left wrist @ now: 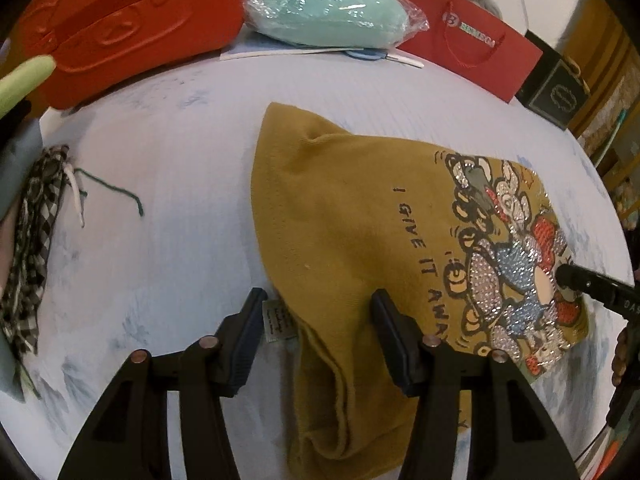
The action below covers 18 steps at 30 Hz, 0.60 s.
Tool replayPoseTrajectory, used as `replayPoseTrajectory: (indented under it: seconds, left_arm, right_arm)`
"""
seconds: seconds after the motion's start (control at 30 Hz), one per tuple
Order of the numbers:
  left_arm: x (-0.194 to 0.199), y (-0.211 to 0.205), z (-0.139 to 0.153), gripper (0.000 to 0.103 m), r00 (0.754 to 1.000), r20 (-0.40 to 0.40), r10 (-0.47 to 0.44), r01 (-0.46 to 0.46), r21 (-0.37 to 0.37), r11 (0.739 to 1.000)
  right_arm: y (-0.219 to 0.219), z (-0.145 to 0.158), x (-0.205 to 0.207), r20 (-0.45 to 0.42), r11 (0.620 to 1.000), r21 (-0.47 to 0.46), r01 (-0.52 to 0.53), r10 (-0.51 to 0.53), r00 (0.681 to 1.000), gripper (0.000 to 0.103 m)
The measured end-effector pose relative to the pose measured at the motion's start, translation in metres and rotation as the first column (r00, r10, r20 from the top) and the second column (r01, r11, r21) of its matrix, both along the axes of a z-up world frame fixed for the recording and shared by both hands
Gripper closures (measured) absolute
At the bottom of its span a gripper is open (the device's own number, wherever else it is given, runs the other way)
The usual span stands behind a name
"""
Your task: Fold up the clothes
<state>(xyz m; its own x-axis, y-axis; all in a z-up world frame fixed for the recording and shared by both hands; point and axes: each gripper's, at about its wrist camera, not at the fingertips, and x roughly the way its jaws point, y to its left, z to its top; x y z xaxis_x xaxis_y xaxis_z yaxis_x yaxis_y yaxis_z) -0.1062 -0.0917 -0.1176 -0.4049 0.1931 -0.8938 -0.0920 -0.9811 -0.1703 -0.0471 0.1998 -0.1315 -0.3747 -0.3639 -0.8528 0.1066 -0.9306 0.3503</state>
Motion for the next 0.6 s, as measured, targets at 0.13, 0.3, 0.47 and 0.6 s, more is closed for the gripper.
replayPoseTrajectory:
  seconds: [0.13,0.3,0.47,0.6]
  left_arm:
    - [-0.001,0.0,0.001,0.07,1.0,0.005,-0.004,0.004,0.036,0.999]
    - [-0.006,-0.001,0.002,0.07,1.0,0.0,-0.012,0.012,0.058,0.998]
    - [-0.003,0.009,0.004,0.081,0.999,0.01,-0.043,0.043,0.029,0.999]
    - [-0.007,0.008,0.005,0.081,0.999,0.029,-0.036,0.034,0.041,0.999]
  right_arm:
    - [0.0,-0.001,0.001,0.019,1.0,-0.031,0.004,-0.003,1.0,0.072]
    - [0.007,-0.006,0.0,0.035,0.994,-0.111,0.02,-0.017,0.999,0.076]
    - [-0.003,-0.003,-0.003,0.022,0.999,-0.047,-0.024,0.025,0.999,0.078]
    - [-0.012,-0.001,-0.003,0.001,0.999,0.019,-0.051,0.051,0.999,0.078]
